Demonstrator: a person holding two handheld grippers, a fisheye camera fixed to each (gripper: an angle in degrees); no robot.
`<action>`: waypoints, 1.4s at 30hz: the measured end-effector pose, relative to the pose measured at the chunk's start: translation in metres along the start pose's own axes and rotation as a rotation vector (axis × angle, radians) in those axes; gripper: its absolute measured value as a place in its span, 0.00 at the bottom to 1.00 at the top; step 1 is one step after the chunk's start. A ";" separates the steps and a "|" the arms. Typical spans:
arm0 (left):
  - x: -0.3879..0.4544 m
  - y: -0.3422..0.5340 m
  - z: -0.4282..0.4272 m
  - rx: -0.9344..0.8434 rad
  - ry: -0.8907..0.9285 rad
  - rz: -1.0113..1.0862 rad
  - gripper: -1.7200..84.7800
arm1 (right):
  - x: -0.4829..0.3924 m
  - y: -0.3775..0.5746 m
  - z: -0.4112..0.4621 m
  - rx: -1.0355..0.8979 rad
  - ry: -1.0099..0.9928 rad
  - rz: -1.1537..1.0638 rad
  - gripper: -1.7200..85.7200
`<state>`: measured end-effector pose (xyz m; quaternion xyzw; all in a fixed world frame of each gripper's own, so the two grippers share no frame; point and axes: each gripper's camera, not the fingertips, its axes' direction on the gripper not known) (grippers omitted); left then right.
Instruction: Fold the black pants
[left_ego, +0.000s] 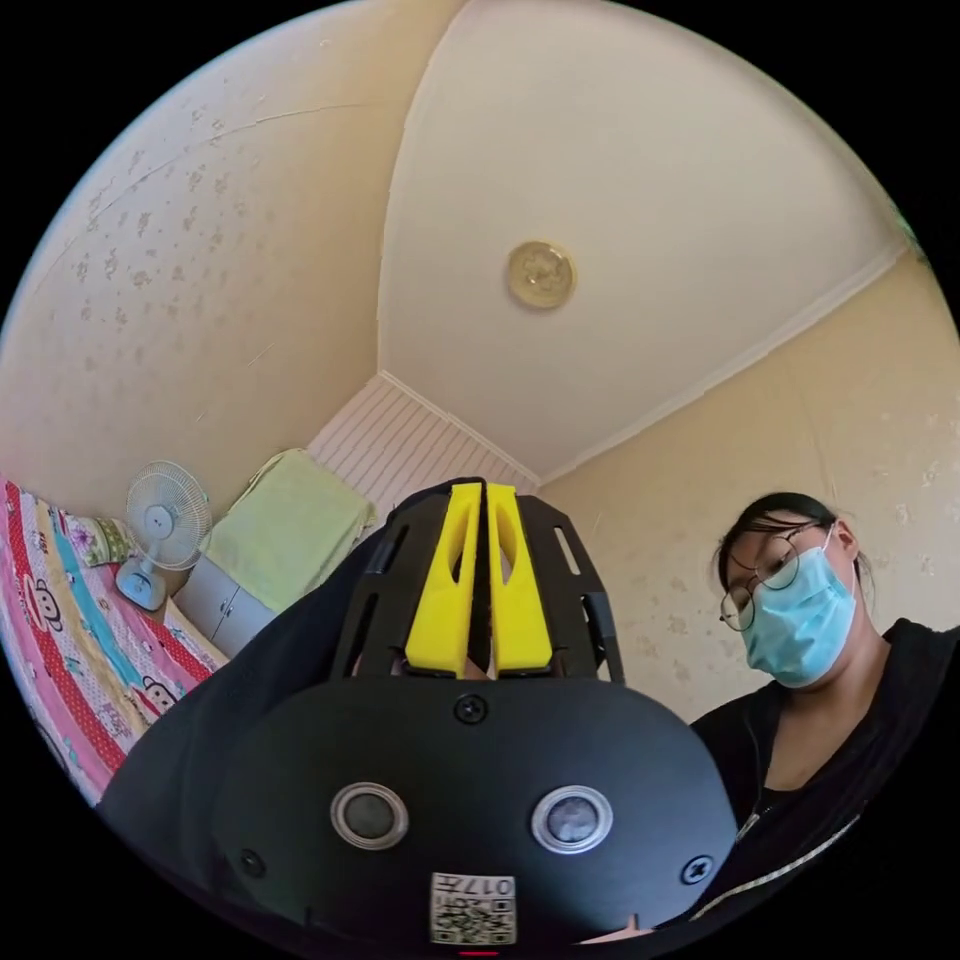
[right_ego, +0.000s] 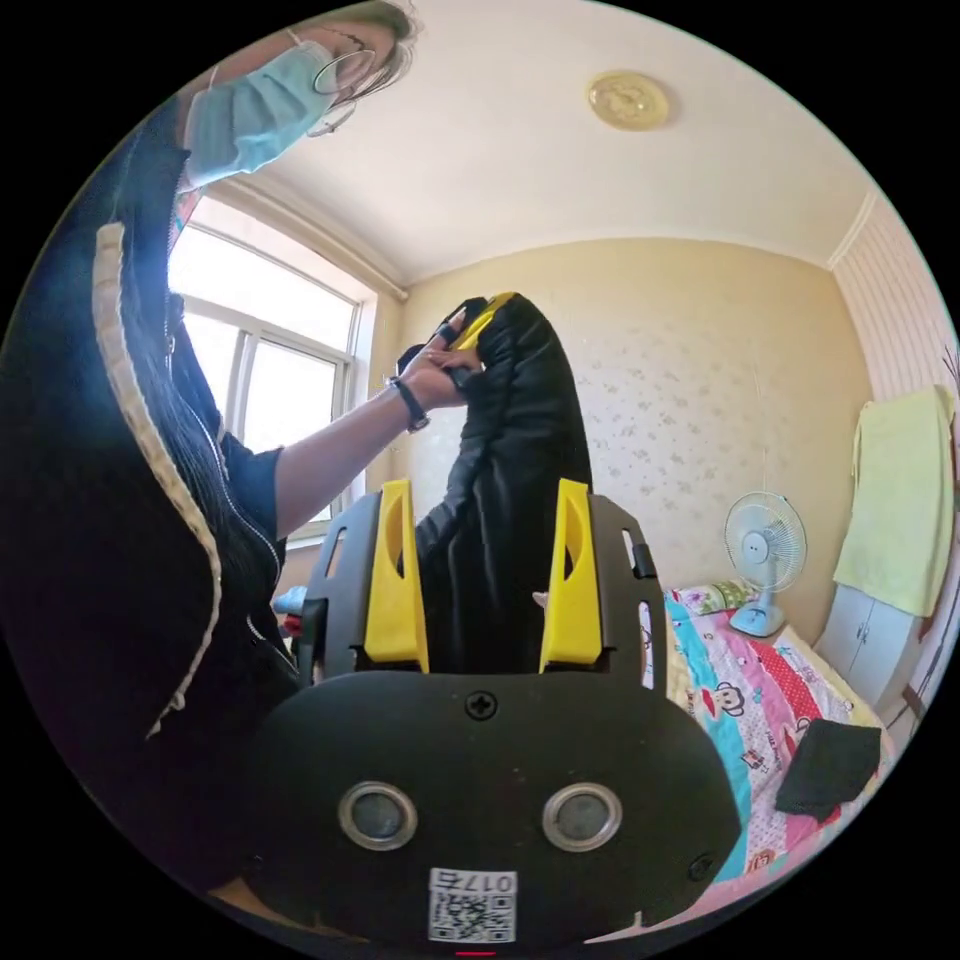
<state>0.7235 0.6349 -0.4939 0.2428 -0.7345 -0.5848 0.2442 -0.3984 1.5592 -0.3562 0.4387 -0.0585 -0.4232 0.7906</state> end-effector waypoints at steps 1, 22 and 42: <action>0.003 -0.004 0.008 0.001 -0.004 0.010 0.02 | -0.013 0.001 -0.002 -0.016 -0.018 -0.014 0.23; 0.042 -0.061 0.066 0.086 -0.020 -0.007 0.02 | -0.147 0.036 -0.024 -0.062 0.893 -0.538 0.10; 0.104 -0.034 -0.163 -0.179 -0.062 0.087 0.10 | -0.166 -0.098 -0.036 0.384 0.489 -0.293 0.09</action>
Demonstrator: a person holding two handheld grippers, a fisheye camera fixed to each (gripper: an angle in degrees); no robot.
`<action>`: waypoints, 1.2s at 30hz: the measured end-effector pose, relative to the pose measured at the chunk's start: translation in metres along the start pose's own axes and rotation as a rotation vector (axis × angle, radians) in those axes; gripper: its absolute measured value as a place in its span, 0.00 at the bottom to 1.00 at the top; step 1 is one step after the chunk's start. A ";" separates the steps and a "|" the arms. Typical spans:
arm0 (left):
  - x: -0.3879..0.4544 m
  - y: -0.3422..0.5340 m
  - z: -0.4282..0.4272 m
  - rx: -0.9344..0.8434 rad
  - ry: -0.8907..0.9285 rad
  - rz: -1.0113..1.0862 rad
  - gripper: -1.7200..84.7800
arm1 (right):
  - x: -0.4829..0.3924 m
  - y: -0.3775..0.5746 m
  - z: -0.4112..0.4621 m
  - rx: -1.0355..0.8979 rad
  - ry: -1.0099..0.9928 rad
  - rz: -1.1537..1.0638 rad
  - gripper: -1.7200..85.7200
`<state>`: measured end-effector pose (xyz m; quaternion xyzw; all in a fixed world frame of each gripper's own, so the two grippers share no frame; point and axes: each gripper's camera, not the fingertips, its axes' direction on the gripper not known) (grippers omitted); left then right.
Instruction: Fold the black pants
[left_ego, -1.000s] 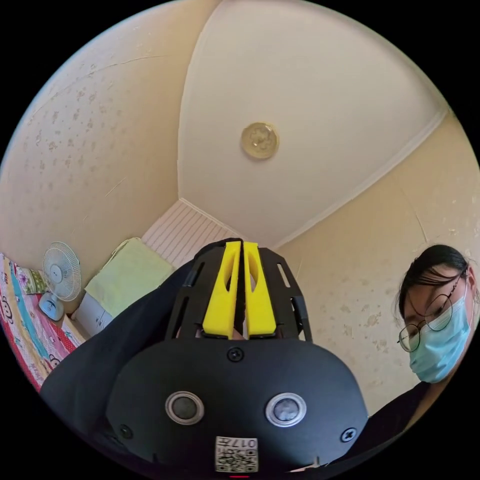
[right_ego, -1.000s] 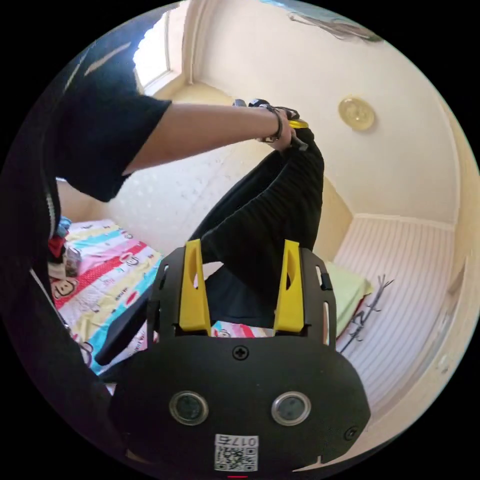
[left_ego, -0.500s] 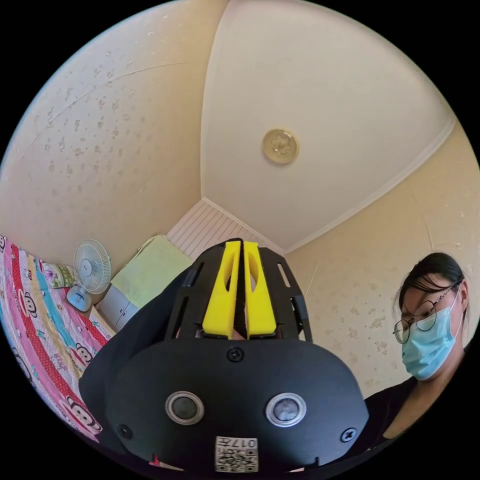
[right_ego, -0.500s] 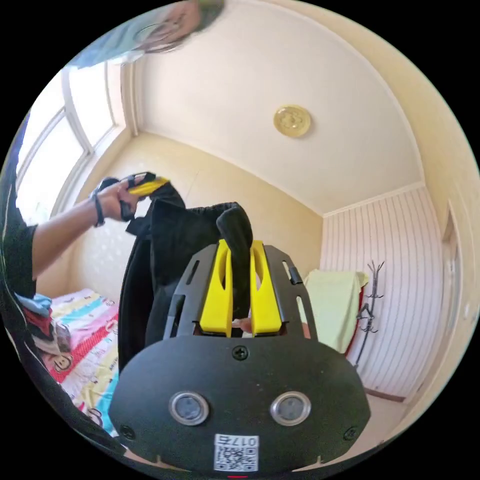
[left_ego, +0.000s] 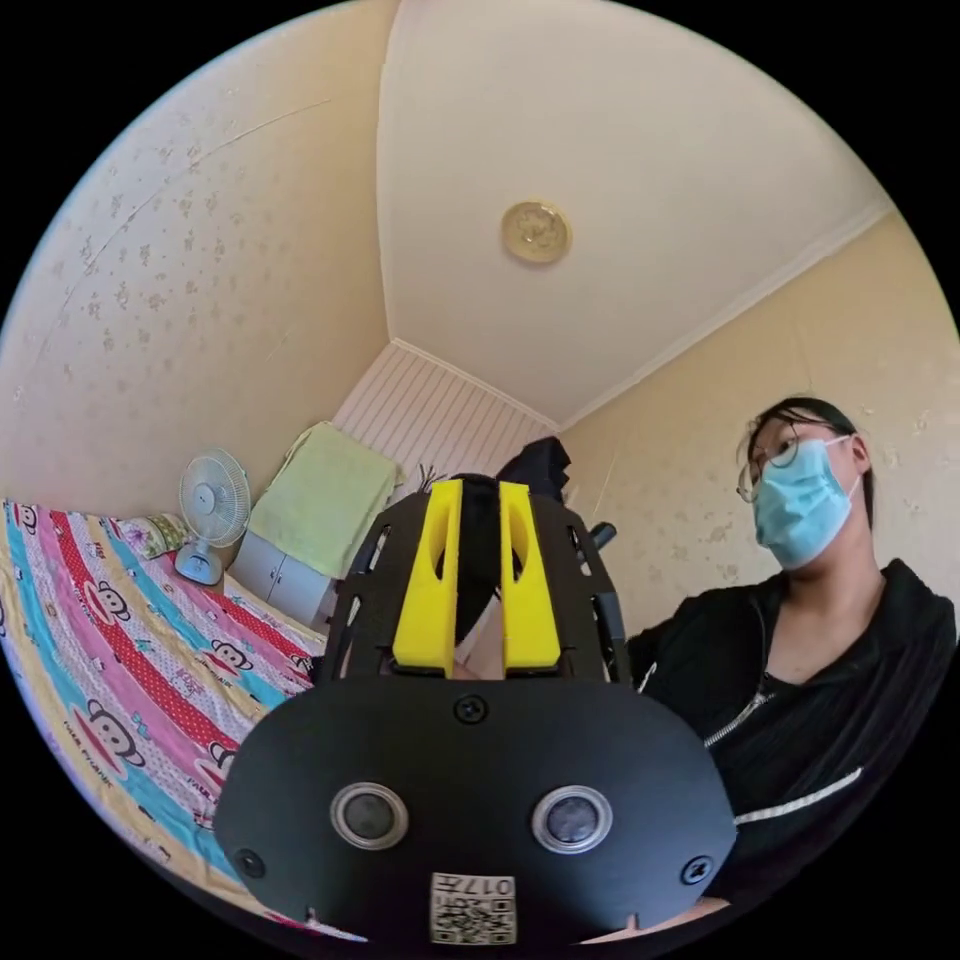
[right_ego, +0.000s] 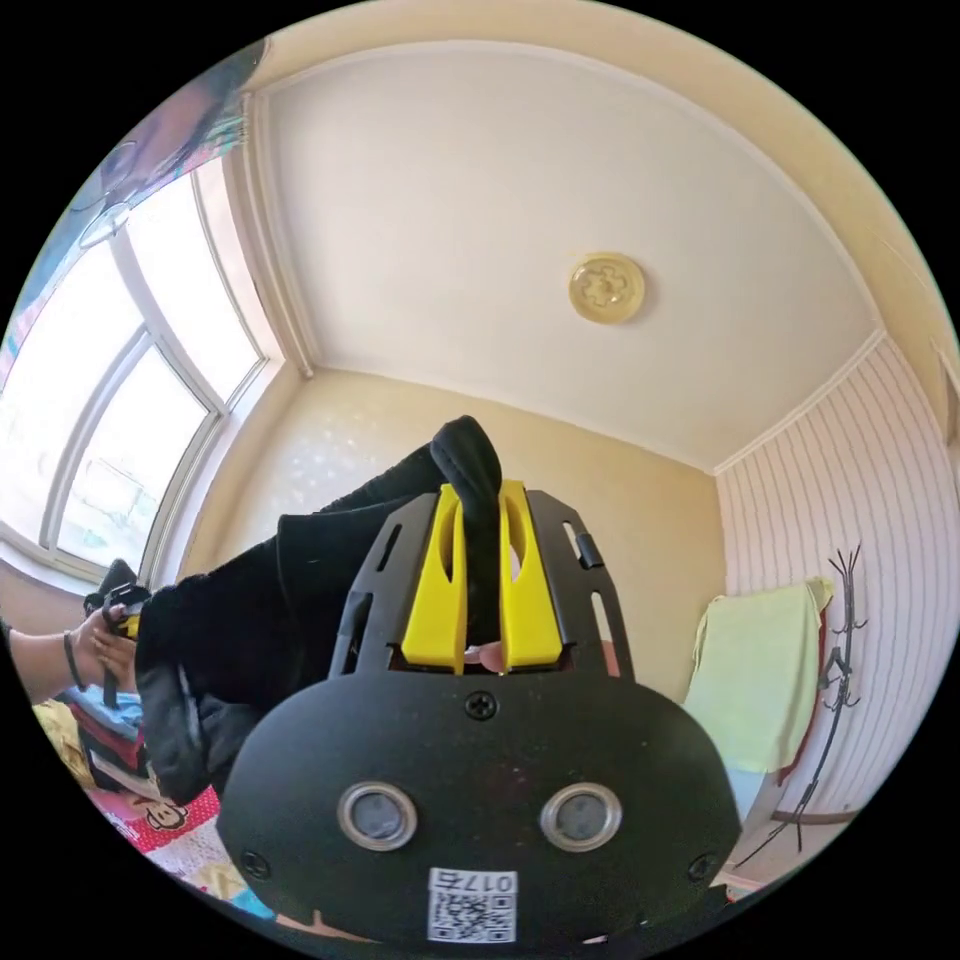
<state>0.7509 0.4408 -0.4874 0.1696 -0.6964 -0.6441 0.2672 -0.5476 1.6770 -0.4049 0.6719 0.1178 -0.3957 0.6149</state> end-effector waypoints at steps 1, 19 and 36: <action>0.005 0.006 -0.004 -0.005 0.008 0.008 0.10 | -0.011 -0.008 0.002 0.001 -0.010 -0.031 0.09; 0.311 0.045 0.038 -0.039 -0.592 1.086 0.25 | -0.110 -0.100 0.001 -0.010 0.061 -0.199 0.09; 0.382 0.004 0.068 -0.271 -0.547 1.307 0.23 | -0.099 -0.140 -0.042 -0.100 -0.163 -0.057 0.10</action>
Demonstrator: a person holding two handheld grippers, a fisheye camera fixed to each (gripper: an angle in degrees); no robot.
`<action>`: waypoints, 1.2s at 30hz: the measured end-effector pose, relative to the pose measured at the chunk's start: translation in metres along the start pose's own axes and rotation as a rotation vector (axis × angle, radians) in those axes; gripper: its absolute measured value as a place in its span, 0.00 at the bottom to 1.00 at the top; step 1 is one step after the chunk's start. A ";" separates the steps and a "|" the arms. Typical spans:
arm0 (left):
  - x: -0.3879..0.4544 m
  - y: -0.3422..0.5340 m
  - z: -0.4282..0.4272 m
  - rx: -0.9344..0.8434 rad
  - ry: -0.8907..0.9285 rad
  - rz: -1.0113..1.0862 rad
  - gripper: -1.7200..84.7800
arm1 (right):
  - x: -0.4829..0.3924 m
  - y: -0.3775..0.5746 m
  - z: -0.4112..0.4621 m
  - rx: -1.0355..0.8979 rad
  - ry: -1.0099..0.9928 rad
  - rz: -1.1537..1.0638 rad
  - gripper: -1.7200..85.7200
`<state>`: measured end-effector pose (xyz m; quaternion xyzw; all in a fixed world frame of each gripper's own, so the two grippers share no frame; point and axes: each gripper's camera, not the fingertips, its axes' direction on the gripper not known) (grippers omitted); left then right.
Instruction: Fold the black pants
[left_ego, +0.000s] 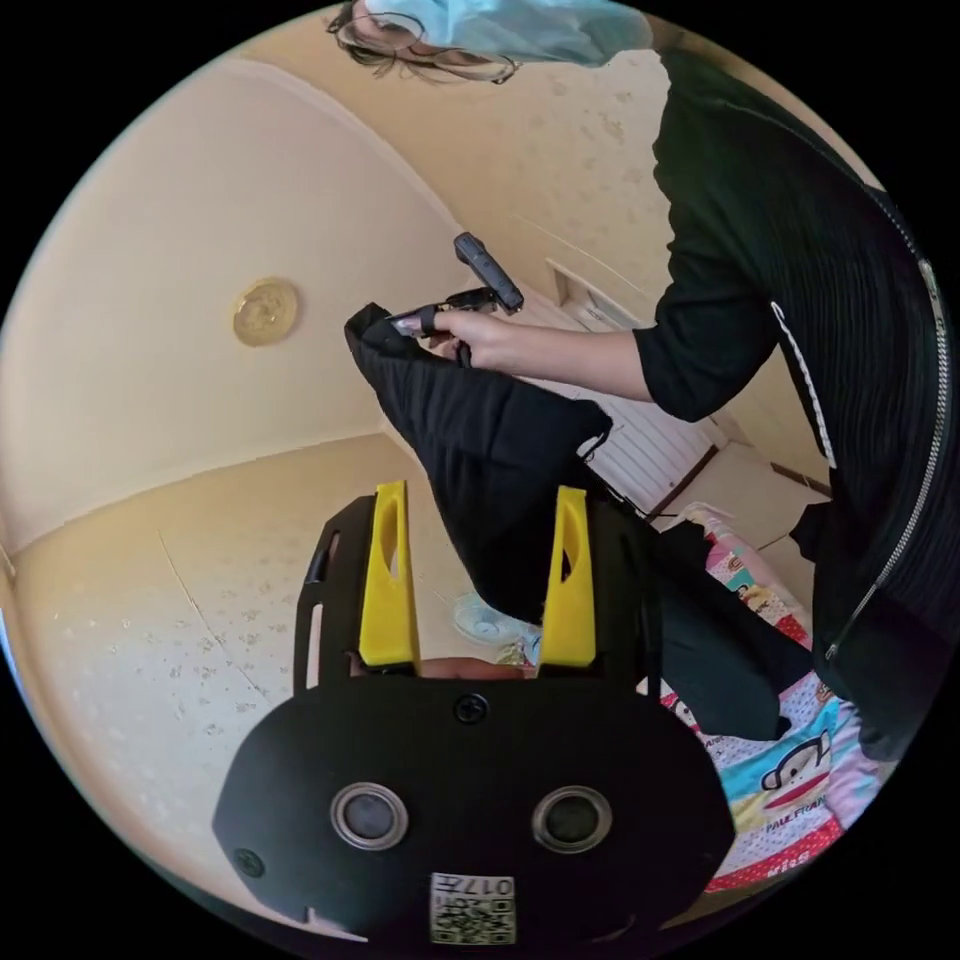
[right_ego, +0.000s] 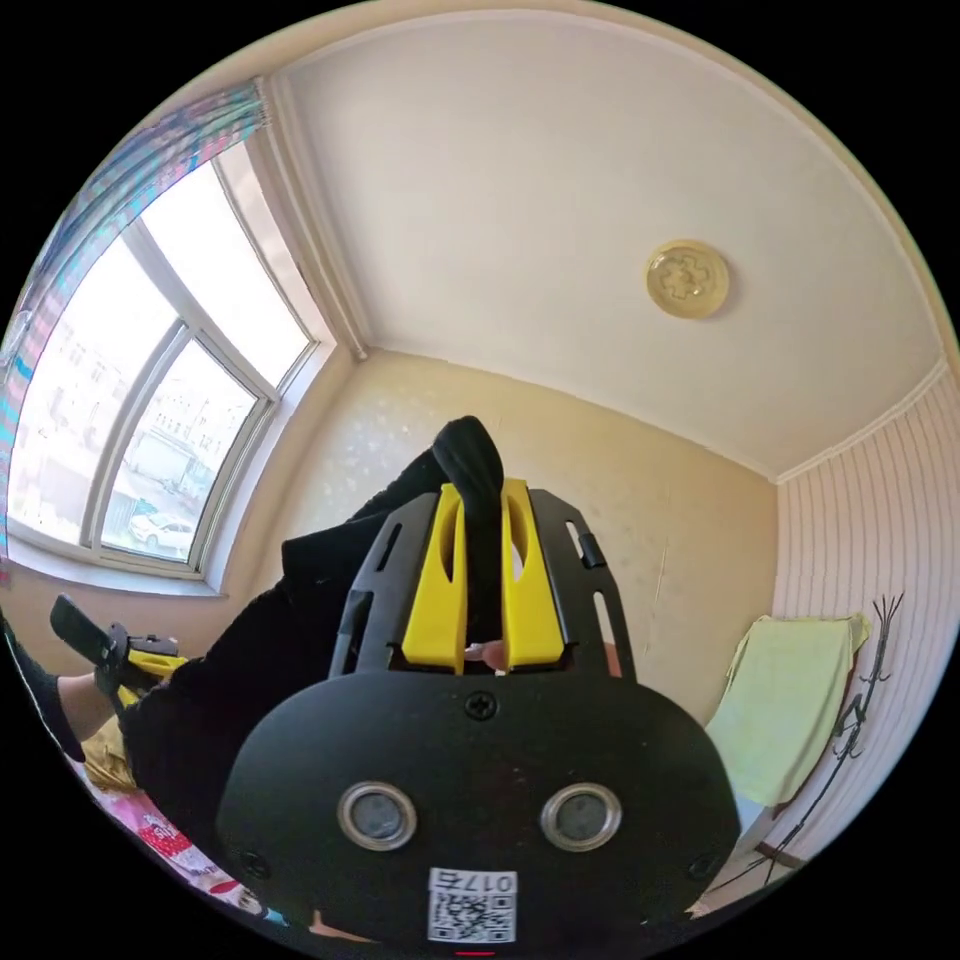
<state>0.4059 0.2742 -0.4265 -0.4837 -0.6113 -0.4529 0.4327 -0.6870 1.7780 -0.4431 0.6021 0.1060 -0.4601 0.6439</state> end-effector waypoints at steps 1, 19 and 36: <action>0.000 -0.001 0.000 -0.005 0.008 0.001 0.23 | -0.005 -0.004 -0.002 -0.008 0.006 -0.019 0.09; 0.045 -0.020 -0.057 0.073 -0.019 -0.045 0.22 | -0.038 -0.072 -0.010 -0.053 0.068 -0.109 0.10; -0.060 0.051 -0.157 0.232 -0.133 -0.633 0.03 | 0.055 -0.116 -0.030 -0.047 -0.187 -0.107 0.09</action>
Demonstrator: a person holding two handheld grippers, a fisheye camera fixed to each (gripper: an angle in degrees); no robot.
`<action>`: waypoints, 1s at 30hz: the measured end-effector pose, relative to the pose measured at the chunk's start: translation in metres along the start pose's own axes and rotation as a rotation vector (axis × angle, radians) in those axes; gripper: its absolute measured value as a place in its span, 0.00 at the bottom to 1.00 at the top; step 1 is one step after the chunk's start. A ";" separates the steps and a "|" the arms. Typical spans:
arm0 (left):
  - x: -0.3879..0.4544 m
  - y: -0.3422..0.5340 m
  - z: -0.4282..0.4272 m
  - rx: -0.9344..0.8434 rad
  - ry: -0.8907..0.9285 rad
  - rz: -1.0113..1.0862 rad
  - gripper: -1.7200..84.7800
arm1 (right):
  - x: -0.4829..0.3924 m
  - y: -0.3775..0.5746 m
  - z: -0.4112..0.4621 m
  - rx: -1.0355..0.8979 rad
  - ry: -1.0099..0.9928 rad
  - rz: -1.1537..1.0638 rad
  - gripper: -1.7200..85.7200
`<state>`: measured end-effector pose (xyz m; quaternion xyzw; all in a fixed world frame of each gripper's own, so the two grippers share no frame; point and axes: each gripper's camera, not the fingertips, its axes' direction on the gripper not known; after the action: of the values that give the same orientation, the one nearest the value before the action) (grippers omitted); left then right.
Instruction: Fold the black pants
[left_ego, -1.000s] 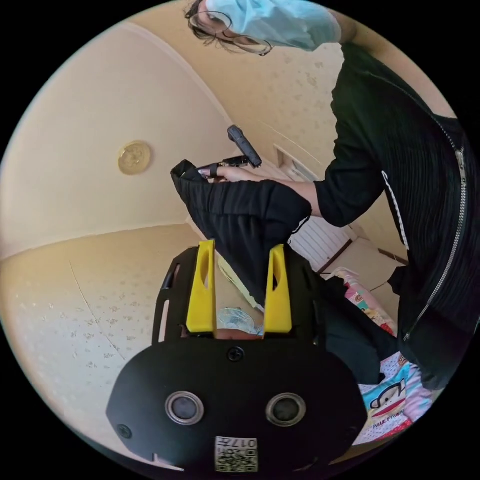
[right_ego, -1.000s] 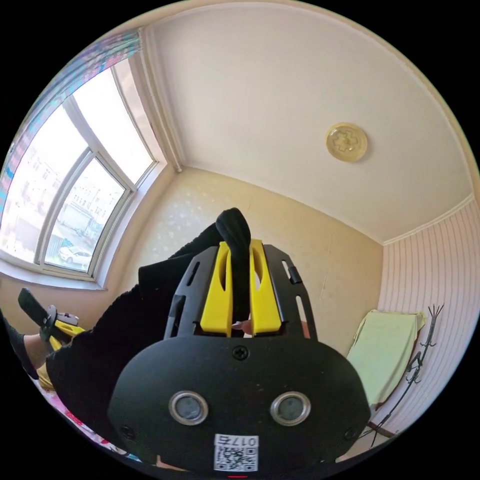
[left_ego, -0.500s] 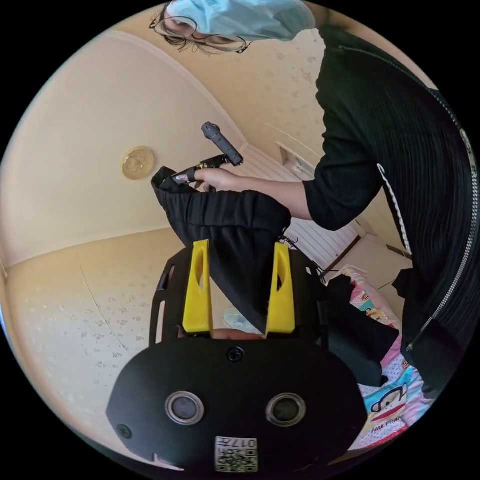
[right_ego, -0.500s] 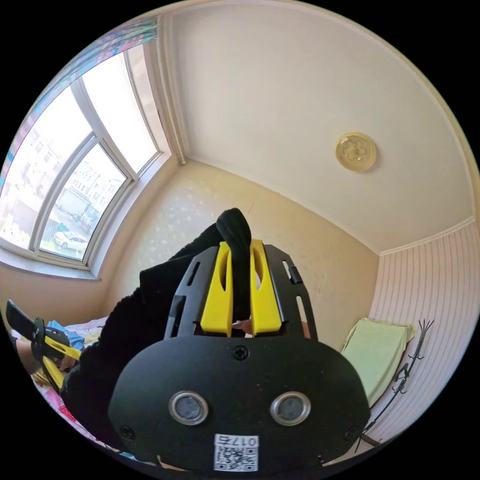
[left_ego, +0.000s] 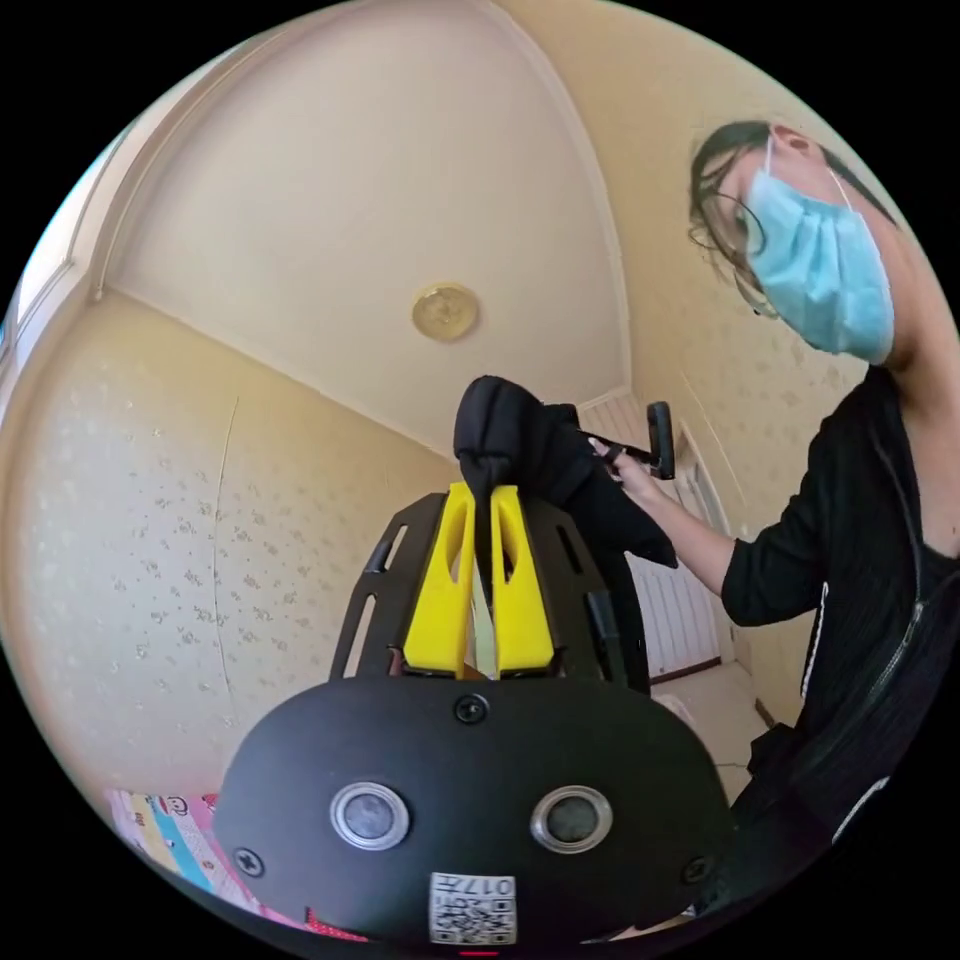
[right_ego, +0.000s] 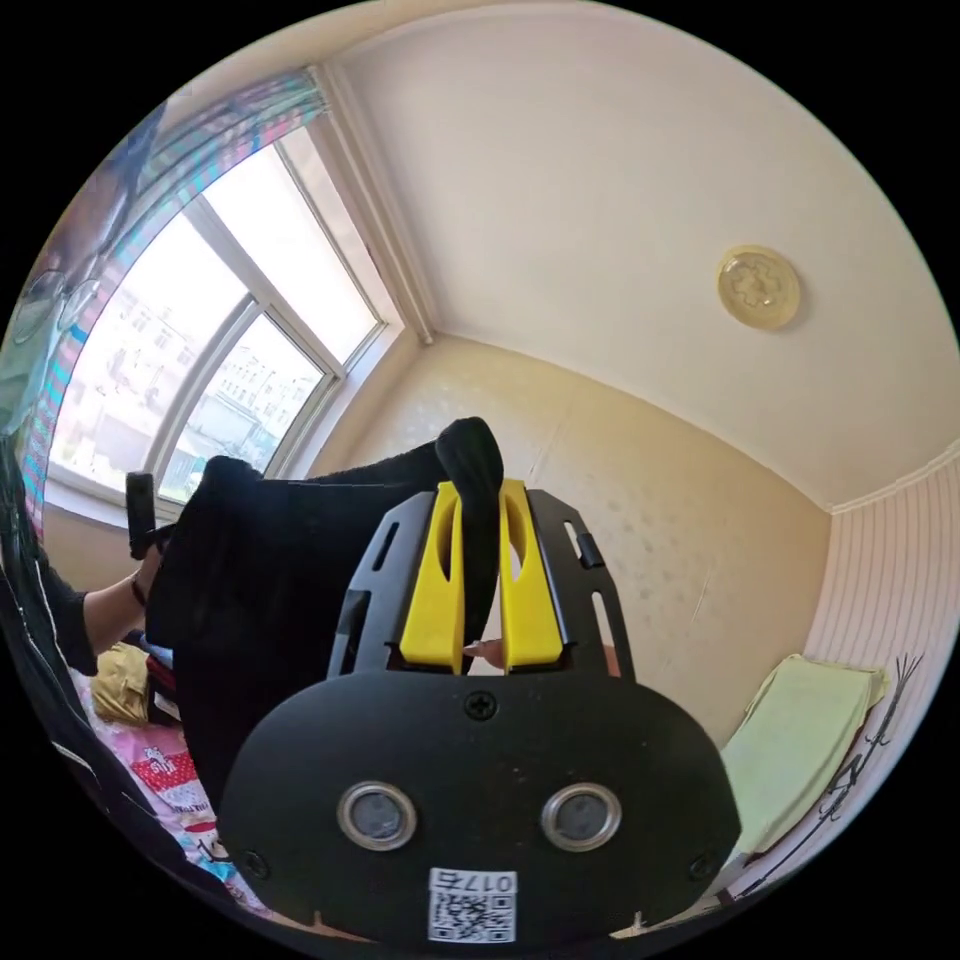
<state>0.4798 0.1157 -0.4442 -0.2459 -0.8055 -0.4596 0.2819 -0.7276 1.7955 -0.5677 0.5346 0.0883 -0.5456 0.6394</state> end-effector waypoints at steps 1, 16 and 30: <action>-0.004 -0.006 0.003 -0.005 0.001 -0.008 0.03 | 0.008 -0.008 -0.005 0.011 0.009 -0.020 0.10; 0.062 -0.162 0.101 -0.036 -0.127 0.129 0.05 | 0.205 -0.103 -0.003 0.122 -0.037 -0.094 0.10; -0.079 -0.006 0.380 -0.484 -0.510 -0.109 0.05 | 0.458 0.057 0.420 -0.298 -0.295 0.300 0.10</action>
<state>0.4463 0.4361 -0.6606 -0.3692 -0.7298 -0.5751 -0.0197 -0.7017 1.1819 -0.6798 0.3563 -0.0069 -0.4977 0.7907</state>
